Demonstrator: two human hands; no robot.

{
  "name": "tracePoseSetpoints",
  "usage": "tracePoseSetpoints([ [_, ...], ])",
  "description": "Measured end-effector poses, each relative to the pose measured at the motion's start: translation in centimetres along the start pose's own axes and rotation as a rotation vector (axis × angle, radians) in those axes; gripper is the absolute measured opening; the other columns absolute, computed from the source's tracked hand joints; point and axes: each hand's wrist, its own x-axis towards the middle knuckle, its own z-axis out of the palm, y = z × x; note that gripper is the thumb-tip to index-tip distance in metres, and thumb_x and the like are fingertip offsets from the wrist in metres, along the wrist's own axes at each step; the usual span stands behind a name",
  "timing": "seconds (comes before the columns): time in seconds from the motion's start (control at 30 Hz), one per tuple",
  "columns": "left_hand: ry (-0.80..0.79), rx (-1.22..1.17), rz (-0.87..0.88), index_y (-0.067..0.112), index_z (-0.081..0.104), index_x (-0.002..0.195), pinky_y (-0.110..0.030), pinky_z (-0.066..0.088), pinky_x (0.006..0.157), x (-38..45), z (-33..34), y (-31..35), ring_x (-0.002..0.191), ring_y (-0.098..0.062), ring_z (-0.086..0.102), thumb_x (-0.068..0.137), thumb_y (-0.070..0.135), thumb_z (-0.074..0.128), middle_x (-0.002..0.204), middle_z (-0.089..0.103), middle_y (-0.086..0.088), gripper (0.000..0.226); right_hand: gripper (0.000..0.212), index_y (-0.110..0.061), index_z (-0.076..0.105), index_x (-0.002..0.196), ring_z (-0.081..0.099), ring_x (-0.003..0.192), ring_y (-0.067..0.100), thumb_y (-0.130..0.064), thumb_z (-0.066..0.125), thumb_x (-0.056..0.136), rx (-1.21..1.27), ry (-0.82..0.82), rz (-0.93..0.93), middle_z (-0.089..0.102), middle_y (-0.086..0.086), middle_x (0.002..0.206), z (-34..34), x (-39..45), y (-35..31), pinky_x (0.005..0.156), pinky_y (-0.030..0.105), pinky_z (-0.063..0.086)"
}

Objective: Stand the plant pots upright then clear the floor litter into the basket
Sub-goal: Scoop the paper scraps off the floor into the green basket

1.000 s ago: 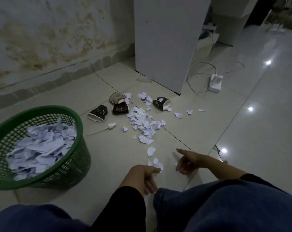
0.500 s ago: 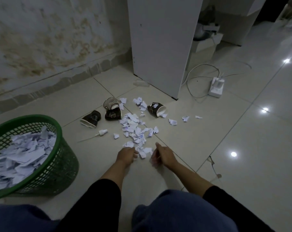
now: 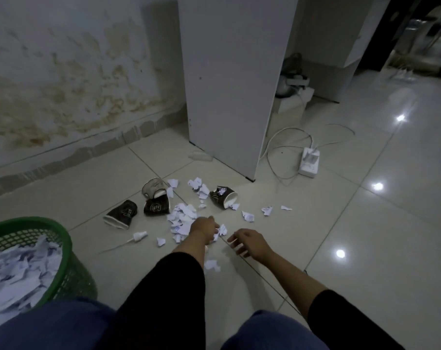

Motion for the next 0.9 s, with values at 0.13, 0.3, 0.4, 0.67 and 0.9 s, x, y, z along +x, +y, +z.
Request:
tracePoseSetpoints([
  [0.13,-0.156,0.165,-0.017,0.012,0.046,0.072,-0.020,0.029,0.056,1.1,0.3,4.0,0.060,-0.017,0.040,0.103,0.024,0.026,0.079,0.052,-0.007,0.038,0.030,-0.016,0.071,0.093,0.062,0.066,0.018,-0.023,0.042,0.097,-0.139,0.005,0.052,0.071,0.004,0.090,-2.4,1.0,-0.5,0.053,0.022,0.042],
  [0.3,-0.195,0.202,0.016,0.011,0.048,0.074,-0.021,0.028,0.055,4.2,-1.0,6.4,0.056,-0.017,0.040,0.100,0.023,0.031,0.070,0.049,-0.003,0.034,0.024,-0.016,0.070,0.098,0.063,0.067,0.018,-0.022,0.047,0.096,-0.290,0.006,0.164,0.069,0.004,0.091,-4.8,1.8,-2.2,0.054,0.021,0.045],
  [0.4,-0.189,0.169,0.048,0.005,0.059,0.087,-0.023,0.038,0.059,5.5,-1.6,5.5,0.062,-0.021,0.050,0.098,0.021,0.038,0.082,0.059,-0.010,0.028,0.027,-0.010,0.068,0.109,0.063,0.068,0.018,-0.023,0.047,0.098,-0.337,0.018,0.265,0.067,0.007,0.096,-6.6,2.0,-4.3,0.058,0.023,0.047],
  [0.67,-0.275,-0.021,-0.017,0.007,0.059,0.103,-0.021,0.033,0.059,6.8,-1.7,4.0,0.067,-0.019,0.050,0.101,0.017,0.030,0.084,0.058,-0.007,0.030,0.022,-0.007,0.069,0.107,0.063,0.079,0.020,-0.020,0.057,0.094,-0.560,0.186,0.233,0.070,0.007,0.098,-8.8,3.5,-9.2,0.056,0.022,0.046],
  [0.9,-0.236,-0.081,0.022,-0.002,0.060,0.120,-0.024,0.036,0.058,10.0,-3.9,4.0,0.080,-0.025,0.056,0.100,0.019,0.037,0.120,0.062,-0.014,0.036,0.023,-0.007,0.071,0.106,0.061,0.108,0.027,-0.020,0.059,0.091,-0.670,0.387,-0.086,0.069,0.010,0.113,-2.9,10.6,-8.9,0.090,0.034,0.049],
])
